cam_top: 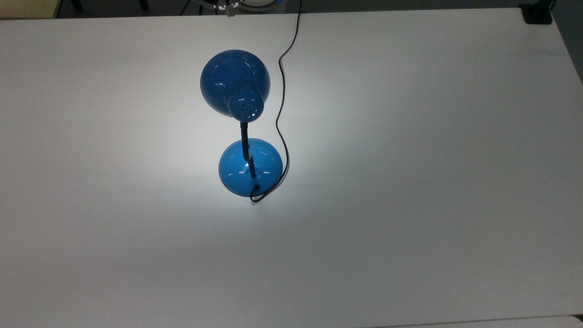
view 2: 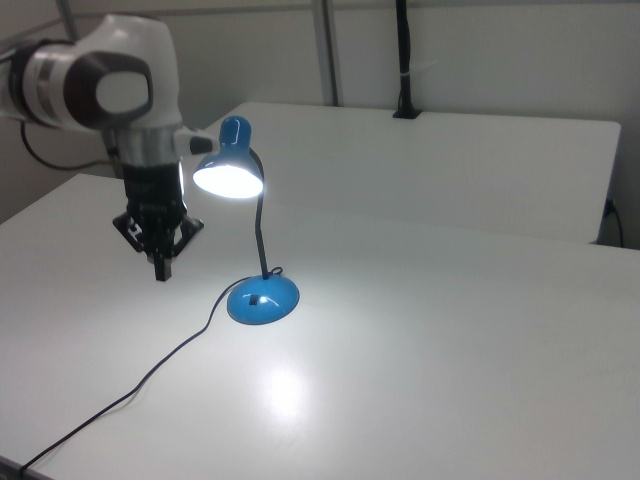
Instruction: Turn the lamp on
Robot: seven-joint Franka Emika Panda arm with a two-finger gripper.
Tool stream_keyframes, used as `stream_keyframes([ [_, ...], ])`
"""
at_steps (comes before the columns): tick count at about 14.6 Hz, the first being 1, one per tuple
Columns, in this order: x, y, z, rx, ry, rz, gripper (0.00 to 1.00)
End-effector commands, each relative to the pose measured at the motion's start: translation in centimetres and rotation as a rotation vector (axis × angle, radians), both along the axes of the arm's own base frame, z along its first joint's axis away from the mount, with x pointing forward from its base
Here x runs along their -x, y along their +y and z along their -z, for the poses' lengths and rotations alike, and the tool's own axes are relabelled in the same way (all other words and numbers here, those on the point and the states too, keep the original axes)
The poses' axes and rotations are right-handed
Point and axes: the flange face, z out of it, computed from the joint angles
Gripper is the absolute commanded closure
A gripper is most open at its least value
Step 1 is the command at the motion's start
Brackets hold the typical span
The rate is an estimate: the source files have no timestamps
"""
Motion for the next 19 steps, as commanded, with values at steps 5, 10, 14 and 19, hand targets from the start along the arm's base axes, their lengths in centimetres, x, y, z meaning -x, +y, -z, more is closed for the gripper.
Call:
stream_keyframes([
  [5,-1.1,-0.7,-11.1,-0.046,-0.182,0.012,0.23],
  [10,-4.0,-1.2,-12.1,-0.063,-0.219,0.081,0.0],
  [14,-6.3,-1.6,-11.8,-0.05,-0.319,0.256,0.0],
  [19,-6.9,-1.5,-10.9,-0.041,-0.307,0.264,0.0],
])
